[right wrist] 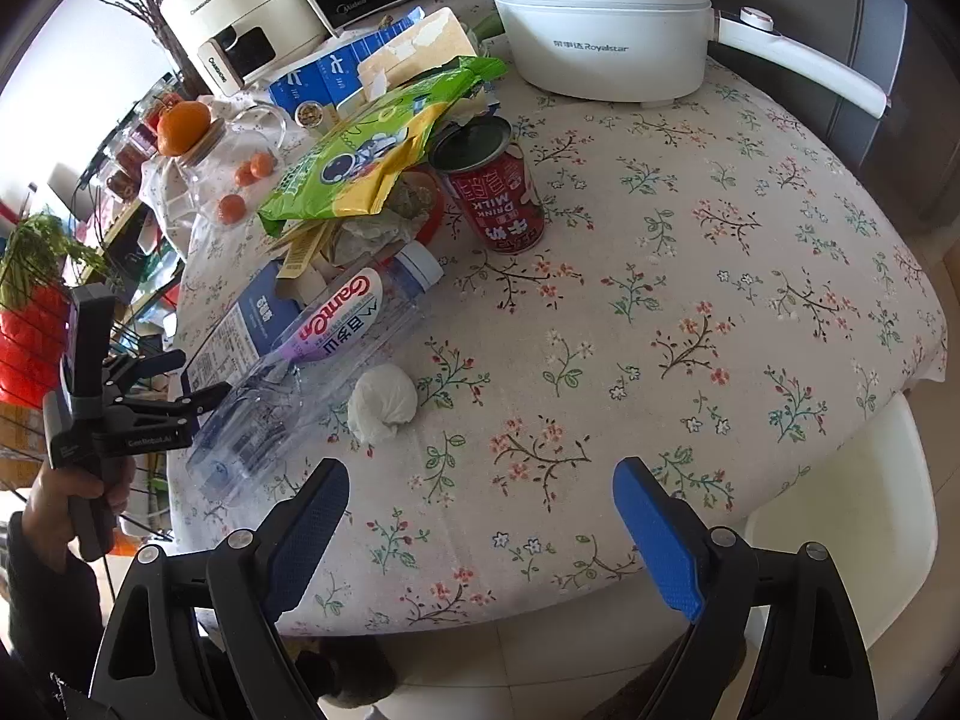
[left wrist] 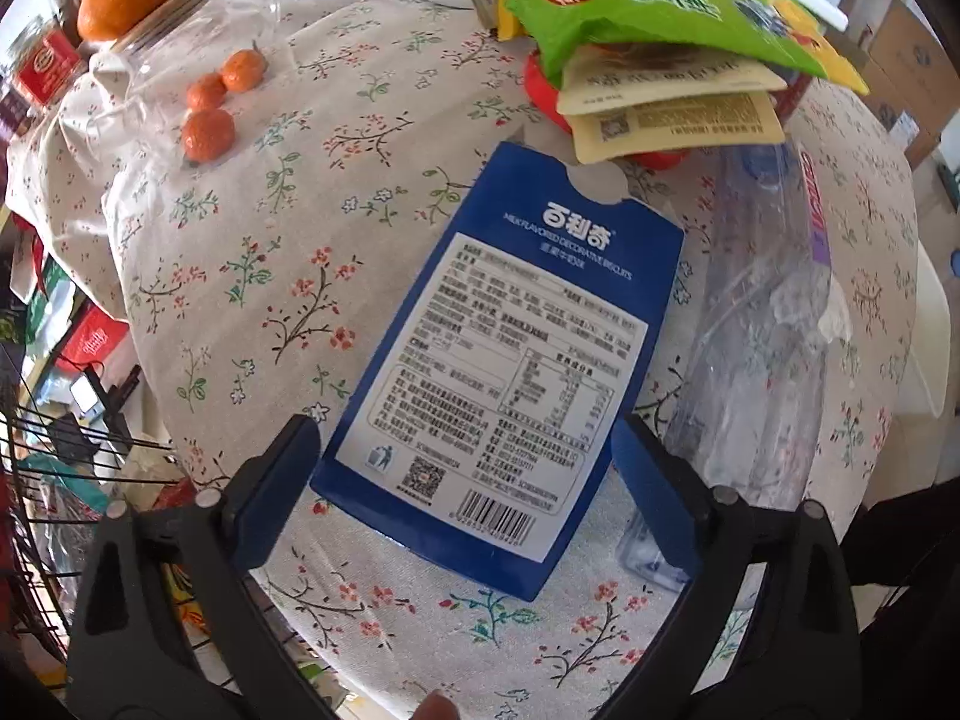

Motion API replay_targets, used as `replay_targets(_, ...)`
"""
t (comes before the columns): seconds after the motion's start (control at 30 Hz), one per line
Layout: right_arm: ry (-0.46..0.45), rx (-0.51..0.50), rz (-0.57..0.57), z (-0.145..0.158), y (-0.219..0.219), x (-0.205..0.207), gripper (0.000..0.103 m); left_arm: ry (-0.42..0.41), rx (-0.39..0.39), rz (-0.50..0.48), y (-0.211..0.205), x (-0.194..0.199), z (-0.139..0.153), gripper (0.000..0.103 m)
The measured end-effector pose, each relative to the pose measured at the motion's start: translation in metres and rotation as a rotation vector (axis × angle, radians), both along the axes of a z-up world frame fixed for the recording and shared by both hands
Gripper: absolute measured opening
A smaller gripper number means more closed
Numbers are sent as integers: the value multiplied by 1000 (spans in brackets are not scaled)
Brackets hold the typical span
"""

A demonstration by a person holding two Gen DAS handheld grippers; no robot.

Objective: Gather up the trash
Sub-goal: 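Grasp the blue biscuit box with the left gripper while the right gripper grasps the white tissue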

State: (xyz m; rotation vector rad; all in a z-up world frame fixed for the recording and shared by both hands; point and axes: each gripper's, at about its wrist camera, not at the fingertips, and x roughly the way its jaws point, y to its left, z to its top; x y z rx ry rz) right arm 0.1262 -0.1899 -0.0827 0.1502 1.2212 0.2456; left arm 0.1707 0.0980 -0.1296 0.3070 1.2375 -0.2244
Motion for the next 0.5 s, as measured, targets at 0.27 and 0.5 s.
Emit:
replay_targets(0.27,12,-16,-11,-7,-3,1,91,7,-28,11,3,11,-10,103)
replay_targets(0.5,36,4,-20,-16,2,5,91,1,-104,105,13,20,-18,103)
